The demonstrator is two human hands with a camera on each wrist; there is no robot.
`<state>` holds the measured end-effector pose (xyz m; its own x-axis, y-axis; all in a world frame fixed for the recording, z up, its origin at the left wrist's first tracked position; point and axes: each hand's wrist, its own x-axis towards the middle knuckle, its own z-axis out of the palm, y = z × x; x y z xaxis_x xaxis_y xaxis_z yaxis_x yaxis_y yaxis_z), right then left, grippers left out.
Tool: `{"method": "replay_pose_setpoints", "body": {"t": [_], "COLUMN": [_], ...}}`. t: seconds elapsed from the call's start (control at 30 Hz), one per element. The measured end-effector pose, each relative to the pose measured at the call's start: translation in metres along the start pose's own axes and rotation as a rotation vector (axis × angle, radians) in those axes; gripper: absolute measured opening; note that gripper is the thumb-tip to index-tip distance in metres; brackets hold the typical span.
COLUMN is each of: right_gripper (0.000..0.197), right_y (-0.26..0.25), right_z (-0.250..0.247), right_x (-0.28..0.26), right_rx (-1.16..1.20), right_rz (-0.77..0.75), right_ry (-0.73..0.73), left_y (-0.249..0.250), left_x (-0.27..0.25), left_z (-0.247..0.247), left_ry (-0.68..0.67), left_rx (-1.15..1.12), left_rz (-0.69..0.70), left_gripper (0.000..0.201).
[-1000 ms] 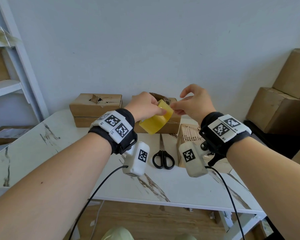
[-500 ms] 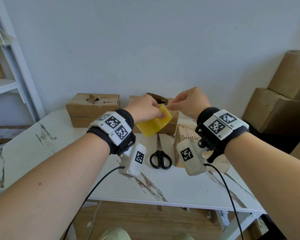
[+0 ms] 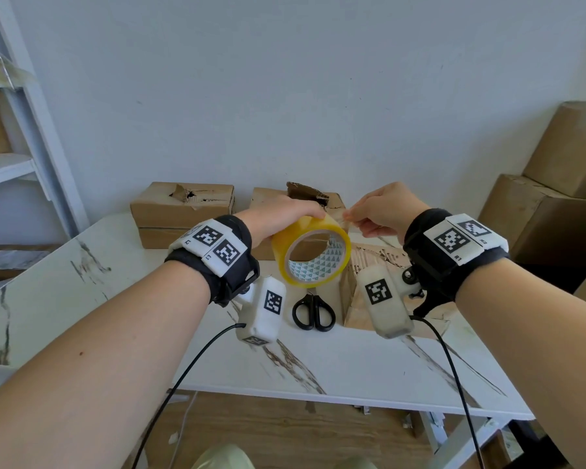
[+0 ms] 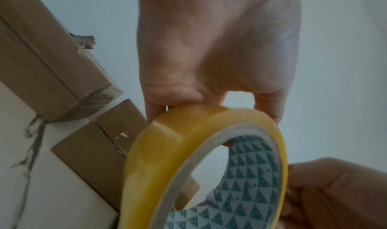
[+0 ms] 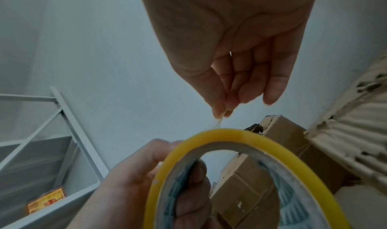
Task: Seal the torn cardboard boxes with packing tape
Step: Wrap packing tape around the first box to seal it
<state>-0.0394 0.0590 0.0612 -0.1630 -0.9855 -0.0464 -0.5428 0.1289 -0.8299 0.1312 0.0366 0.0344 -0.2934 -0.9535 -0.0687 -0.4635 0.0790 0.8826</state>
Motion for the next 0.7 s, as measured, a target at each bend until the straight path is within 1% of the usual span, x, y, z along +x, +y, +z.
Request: {"method": "replay_pose_setpoints", "body": {"t": [0.1,0.2,0.3,0.43,0.53,0.63,0.7], "right_gripper": [0.018,0.019,0.018,0.018,0.018,0.019,0.018], "right_y": [0.002,0.005,0.011,0.021,0.025,0.027,0.030], "right_z": [-0.005,-0.009,-0.013,-0.020,-0.028,-0.037,-0.043], "right_x": [-0.002,-0.003,-0.005,-0.007,-0.011,-0.014,-0.015], "right_rx": [0.033,0.070,0.076,0.128,0.183,0.196,0.206], "right_rz": [0.045,0.074,0.075,0.080,0.089,0.094,0.103], "right_ry": [0.002,0.025,0.055,0.082,0.117,0.152,0.161], "left_y": [-0.004,-0.005,-0.001,0.011,0.022,0.030,0.033], "left_x": [0.002,0.003,0.002,0.003,0.008,0.012,0.013], "left_z": [-0.001,-0.003,-0.003,-0.002,0.001,0.005,0.008], "left_ry": [-0.020,-0.014,0.008,0.007,0.013,0.006,-0.011], "left_rx": [-0.068,-0.083,-0.009,0.141,0.214,0.342,0.356], "left_rz": [-0.006,0.012,0.037,0.075,0.089,0.121,0.118], "left_gripper": [0.041,0.031,0.037,0.038,0.047,0.046,0.047]}}
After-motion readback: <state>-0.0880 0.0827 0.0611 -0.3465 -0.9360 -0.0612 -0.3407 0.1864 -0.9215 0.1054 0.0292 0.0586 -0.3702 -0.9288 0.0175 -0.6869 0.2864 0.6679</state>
